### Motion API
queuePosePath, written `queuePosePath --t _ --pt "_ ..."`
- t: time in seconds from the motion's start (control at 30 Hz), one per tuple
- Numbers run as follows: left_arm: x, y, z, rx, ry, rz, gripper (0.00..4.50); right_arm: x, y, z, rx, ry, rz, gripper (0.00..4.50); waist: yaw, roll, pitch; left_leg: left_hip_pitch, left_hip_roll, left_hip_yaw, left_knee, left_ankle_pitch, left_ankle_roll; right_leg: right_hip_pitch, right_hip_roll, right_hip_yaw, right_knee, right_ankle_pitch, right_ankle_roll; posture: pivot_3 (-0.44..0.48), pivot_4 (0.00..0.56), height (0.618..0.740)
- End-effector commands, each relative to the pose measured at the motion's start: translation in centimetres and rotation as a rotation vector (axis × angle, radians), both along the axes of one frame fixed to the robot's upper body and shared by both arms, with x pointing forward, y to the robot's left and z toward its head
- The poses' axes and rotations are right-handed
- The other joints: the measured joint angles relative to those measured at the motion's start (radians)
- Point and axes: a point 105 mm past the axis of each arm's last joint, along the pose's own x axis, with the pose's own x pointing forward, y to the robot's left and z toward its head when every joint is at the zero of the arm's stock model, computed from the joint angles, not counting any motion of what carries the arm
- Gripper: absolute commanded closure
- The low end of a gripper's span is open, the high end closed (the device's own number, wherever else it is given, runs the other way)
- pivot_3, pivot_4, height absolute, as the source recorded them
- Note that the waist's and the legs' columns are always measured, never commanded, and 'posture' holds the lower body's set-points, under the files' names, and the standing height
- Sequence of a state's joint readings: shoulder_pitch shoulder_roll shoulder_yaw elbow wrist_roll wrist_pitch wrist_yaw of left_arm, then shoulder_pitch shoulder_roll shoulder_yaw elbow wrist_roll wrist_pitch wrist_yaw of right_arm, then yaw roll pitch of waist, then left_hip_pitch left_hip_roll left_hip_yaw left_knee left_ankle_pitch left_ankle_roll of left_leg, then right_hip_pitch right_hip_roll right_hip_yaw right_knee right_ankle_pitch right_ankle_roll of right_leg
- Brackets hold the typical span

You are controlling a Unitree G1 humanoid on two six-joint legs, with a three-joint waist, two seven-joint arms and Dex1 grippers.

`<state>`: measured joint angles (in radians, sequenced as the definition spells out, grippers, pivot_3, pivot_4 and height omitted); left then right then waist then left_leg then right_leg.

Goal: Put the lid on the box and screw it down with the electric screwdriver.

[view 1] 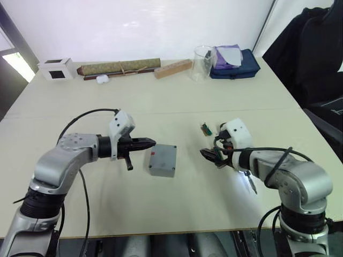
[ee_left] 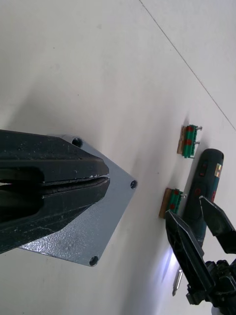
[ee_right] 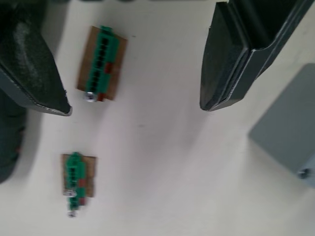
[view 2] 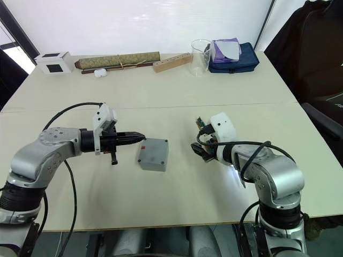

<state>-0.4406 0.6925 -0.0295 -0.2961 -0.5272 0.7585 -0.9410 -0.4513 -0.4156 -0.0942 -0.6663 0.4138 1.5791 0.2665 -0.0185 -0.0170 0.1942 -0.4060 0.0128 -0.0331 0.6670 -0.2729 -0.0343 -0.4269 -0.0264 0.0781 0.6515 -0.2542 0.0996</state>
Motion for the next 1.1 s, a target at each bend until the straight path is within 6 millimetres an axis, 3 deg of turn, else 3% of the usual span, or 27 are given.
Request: queuePosePath --t 0.03,0.37,0.47,0.5,0.57,1.1 --pt "-0.3 -0.8 0.7 -0.011 -0.043 -0.022 4.5 -0.1 0.1 0.6 -0.006 -0.02 -0.013 0.03 -0.001 0.0 0.0 0.0 0.0 0.0 0.0 0.0 0.0 0.0 0.0 0.0 0.0 0.0 0.0 0.0 0.15 0.74" --pt "-0.3 -0.9 0.5 -0.006 -0.051 -0.014 4.5 0.7 -0.3 -0.3 -0.02 0.025 -0.062 0.03 -0.004 0.0 0.0 0.0 0.0 0.0 0.0 0.0 0.0 0.0 0.0 0.0 0.0 0.0 0.0 0.0 0.15 0.74" --pt "-0.4 -1.0 0.5 -0.007 -0.052 -0.014 4.5 1.0 -0.1 -0.6 -0.021 0.035 -0.08 0.66 -0.004 0.0 0.0 0.0 0.0 0.0 0.0 0.0 0.0 0.0 0.0 0.0 0.0 0.0 0.0 0.0 0.15 0.74" --pt "-0.4 -1.0 0.5 -0.006 -0.055 -0.015 4.5 1.1 0.0 -0.6 -0.017 0.037 -0.078 1.18 -0.003 0.0 0.0 0.0 0.0 0.0 0.0 0.0 0.0 0.0 0.0 0.0 0.0 0.0 0.0 0.0 0.15 0.74" --pt "-0.4 -1.0 0.5 -0.006 -0.058 -0.016 4.5 1.1 0.1 -0.6 -0.016 0.037 -0.078 1.7 -0.003 0.0 0.0 0.0 0.0 0.0 0.0 0.0 0.0 0.0 0.0 0.0 0.0 0.0 0.0 0.0 0.15 0.74" --pt "-0.1 -1.3 0.5 -0.009 -0.066 -0.015 4.5 1.9 -0.1 -0.9 -0.038 0.035 -0.129 1.7 -0.004 0.0 0.0 0.0 0.0 0.0 0.0 0.0 0.0 0.0 0.0 0.0 0.0 0.0 0.0 0.0 0.15 0.74"
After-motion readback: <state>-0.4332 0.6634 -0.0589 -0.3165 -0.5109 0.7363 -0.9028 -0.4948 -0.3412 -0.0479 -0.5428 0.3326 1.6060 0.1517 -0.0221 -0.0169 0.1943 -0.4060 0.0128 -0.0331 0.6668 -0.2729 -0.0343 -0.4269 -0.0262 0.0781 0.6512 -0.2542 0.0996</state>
